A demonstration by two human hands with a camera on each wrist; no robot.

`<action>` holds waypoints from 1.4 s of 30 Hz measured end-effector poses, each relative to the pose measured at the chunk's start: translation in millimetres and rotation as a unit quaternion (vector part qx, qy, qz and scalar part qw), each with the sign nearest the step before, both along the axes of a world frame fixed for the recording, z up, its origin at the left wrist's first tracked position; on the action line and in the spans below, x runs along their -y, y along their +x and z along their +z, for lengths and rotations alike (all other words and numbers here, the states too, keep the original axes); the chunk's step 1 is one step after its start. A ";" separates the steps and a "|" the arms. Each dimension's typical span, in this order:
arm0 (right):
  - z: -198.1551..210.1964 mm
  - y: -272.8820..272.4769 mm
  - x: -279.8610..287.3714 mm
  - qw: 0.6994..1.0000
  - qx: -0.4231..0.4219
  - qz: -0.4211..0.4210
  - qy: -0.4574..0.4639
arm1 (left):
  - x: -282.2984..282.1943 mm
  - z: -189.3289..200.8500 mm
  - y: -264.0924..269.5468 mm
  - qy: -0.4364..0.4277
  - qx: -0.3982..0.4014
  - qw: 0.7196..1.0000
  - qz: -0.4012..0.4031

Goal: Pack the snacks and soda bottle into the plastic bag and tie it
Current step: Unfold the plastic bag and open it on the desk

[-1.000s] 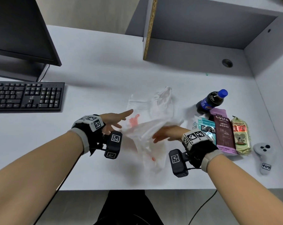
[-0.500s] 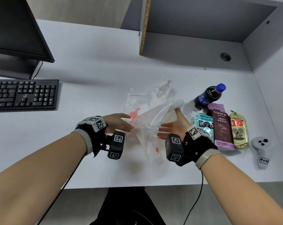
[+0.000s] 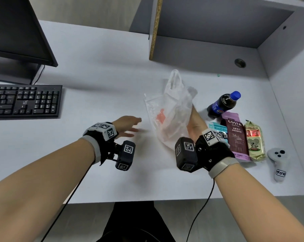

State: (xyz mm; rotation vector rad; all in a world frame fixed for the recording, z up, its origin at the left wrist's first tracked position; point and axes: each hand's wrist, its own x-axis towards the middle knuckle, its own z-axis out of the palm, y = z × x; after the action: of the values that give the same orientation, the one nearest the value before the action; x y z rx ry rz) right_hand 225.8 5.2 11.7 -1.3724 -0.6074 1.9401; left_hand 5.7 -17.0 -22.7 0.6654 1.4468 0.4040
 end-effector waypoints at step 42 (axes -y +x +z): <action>-18.2 -34.8 -41.7 0.814 0.508 0.240 0.148 | -30.0 10.4 -59.9 0.131 -0.082 0.985 0.071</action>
State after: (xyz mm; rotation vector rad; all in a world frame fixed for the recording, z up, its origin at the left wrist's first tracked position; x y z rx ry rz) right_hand 191.1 46.9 -6.5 -2.1271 -1.8144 1.1696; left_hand -54.3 13.0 -12.3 0.8246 1.6178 0.6718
